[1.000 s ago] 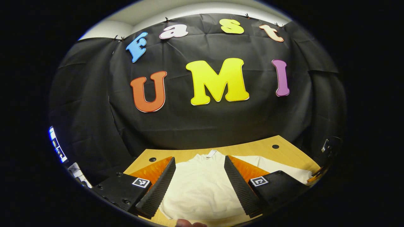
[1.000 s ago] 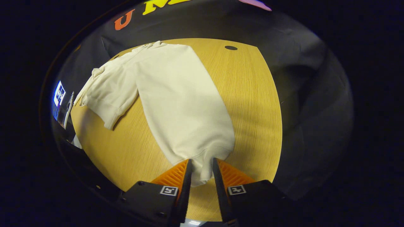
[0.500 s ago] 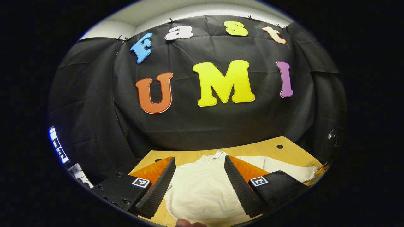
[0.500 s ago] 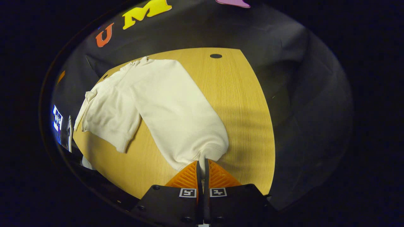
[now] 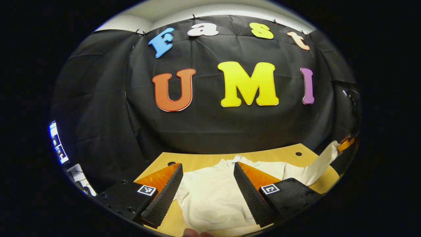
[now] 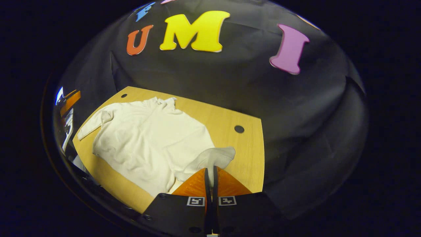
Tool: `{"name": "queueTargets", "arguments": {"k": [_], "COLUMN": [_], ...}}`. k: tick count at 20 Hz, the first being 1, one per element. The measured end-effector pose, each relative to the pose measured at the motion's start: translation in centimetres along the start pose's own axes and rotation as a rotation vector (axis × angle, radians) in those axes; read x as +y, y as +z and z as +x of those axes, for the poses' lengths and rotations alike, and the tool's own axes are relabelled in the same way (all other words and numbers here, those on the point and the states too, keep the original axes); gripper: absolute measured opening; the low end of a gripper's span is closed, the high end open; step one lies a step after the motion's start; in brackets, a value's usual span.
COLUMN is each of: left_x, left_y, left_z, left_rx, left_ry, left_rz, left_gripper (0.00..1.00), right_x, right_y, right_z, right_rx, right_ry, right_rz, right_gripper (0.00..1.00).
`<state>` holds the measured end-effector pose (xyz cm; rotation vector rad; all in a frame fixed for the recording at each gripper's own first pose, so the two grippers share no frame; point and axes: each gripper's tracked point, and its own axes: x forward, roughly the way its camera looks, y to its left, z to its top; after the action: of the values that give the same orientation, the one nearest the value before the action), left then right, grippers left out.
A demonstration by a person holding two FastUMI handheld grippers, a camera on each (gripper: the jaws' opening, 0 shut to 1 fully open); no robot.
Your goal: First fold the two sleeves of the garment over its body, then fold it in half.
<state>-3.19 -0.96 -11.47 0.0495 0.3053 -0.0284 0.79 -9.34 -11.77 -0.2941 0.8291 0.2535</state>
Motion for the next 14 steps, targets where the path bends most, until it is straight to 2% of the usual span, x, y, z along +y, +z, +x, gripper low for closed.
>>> {"name": "queueTargets", "arguments": {"k": [4,7,8,10,12,14], "left_x": [5.1,9.6,11.2,14.6,17.1,19.3], "left_y": [-1.1,-2.3,-2.8,-4.2,-5.5,-6.5], "left_z": [-0.3,-1.0,-1.4,-2.3,-3.5,-4.6], "left_rx": [0.0,0.012,0.016,0.038,0.05,0.057], "left_ry": [0.058,0.127,0.154,0.213,0.254,0.286], "left_rz": [-0.025,-0.053,-0.059,-0.054,-0.049,-0.048], "left_gripper": [0.99,0.99,1.0,0.99,0.99,0.99], "right_x": [6.2,13.4,16.0,22.3,28.6,33.5], "right_y": [9.1,13.9,15.0,16.7,16.8,16.5], "right_z": [2.2,5.2,6.7,9.0,11.5,14.9], "right_rx": [-0.096,-0.141,-0.149,-0.171,-0.171,-0.171], "right_ry": [0.032,0.081,0.092,0.162,0.234,0.256], "right_rz": [-0.234,-0.399,-0.46,-0.539,-0.567,-0.644], "right_gripper": [0.0,0.0,0.0,0.0,0.0,0.0]}}
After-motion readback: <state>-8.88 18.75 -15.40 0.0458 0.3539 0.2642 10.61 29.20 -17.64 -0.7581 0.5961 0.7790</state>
